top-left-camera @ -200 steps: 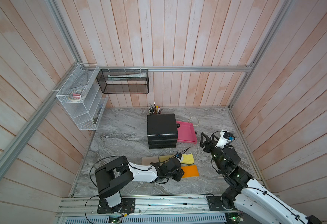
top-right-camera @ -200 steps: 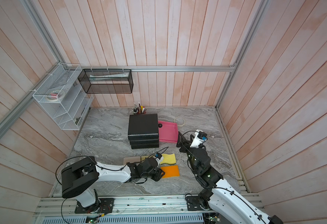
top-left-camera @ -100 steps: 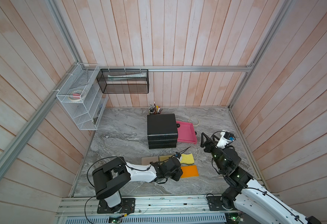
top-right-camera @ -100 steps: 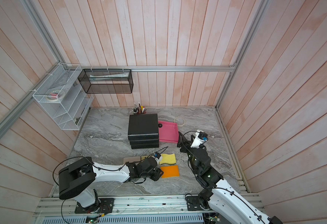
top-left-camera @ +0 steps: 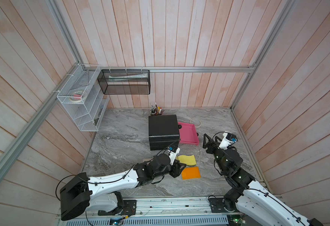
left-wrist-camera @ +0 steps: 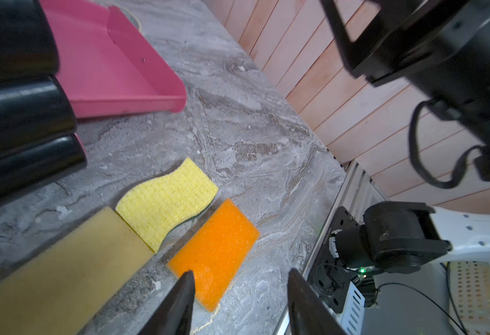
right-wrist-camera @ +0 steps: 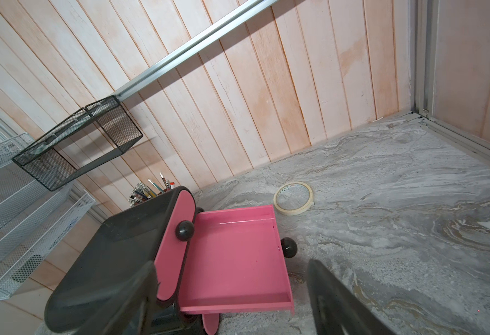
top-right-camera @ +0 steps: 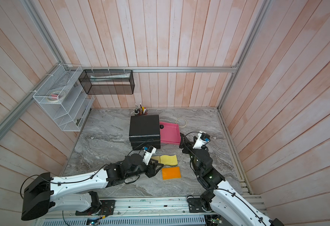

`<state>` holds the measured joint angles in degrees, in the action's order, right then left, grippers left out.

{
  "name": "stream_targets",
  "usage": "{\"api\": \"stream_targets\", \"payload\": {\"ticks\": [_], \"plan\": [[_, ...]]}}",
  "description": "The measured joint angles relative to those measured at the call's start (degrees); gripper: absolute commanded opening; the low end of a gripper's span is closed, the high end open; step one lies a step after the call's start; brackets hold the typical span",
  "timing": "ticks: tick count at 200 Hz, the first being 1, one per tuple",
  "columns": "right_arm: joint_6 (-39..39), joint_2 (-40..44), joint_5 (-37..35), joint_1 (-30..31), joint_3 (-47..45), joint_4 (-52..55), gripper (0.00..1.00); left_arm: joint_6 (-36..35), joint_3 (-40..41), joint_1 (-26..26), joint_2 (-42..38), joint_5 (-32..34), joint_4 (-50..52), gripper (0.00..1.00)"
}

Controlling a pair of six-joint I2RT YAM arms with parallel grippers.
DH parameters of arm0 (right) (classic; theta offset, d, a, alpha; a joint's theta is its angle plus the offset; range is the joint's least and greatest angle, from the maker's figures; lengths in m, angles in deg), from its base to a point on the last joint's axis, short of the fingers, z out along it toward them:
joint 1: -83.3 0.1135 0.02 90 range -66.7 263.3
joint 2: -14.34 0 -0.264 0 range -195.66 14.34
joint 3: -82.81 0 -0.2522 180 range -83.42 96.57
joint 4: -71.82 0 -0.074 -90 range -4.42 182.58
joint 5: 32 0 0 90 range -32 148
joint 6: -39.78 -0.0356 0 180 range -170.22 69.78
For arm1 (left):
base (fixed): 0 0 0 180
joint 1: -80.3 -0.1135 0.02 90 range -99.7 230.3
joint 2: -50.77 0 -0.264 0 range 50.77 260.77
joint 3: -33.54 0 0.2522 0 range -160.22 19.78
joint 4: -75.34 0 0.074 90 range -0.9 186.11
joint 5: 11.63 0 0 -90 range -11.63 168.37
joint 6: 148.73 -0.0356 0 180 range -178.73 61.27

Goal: Take the sponge out of the drawer
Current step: Close the drawer of the storage box.

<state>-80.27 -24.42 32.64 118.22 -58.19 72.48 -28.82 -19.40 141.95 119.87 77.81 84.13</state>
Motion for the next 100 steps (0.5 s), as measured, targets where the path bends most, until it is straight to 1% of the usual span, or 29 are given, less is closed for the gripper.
{"api": "stream_targets", "payload": {"ticks": [15, 33, 42, 44, 48, 49, 51, 54, 56, 100], "plan": [[-0.15, -1.95, 1.29, -2.12, 0.0, -0.13, 0.84, -1.14, 0.57, -2.8, -3.96, 0.44, 0.17, 0.56], [-0.7, -5.46, 4.55, -6.1, 0.0, -0.42, 0.86, -2.62, 0.85, -6.82, -8.07, 0.83, 0.72, 0.59], [-1.25, -7.56, 6.8, -8.59, 0.02, -0.7, 0.87, -3.34, 0.85, -8.85, -9.68, 0.9, 0.76, 0.74], [-1.4, -8.13, 7.3, -9.29, 0.02, -0.81, 0.88, -4.0, 0.85, -9.35, -10.01, 0.9, 0.76, 0.79], [-1.55, -9.01, 8.24, -10.34, 0.02, -0.96, 0.89, -3.67, 0.85, -10.25, -10.58, 0.94, 0.76, 0.95], [-1.64, -9.2, 8.39, -10.51, 0.02, -1.01, 0.89, -3.91, 0.85, -10.38, -10.67, 0.96, 0.79, 0.98], [-1.92, -9.75, 8.87, -11.13, 0.02, -1.11, 0.91, -4.61, 0.85, -10.8, -10.93, 0.98, 0.81, 0.99], [-2.12, -10.36, 9.42, -11.87, 0.02, -1.25, 0.97, -4.39, 0.85, -11.47, -11.32, 0.98, 0.85, 1.0], [-2.23, -10.88, 9.86, -12.37, 0.02, -1.42, 0.98, -4.72, 0.85, -11.87, -11.54, 0.98, 0.87, 1.0], [-5.27, -19.78, 19.41, -21.77, 0.07, -5.25, 0.98, -6.64, 0.94, -19.12, -12.98, 0.02, 0.96, 1.0]]}}
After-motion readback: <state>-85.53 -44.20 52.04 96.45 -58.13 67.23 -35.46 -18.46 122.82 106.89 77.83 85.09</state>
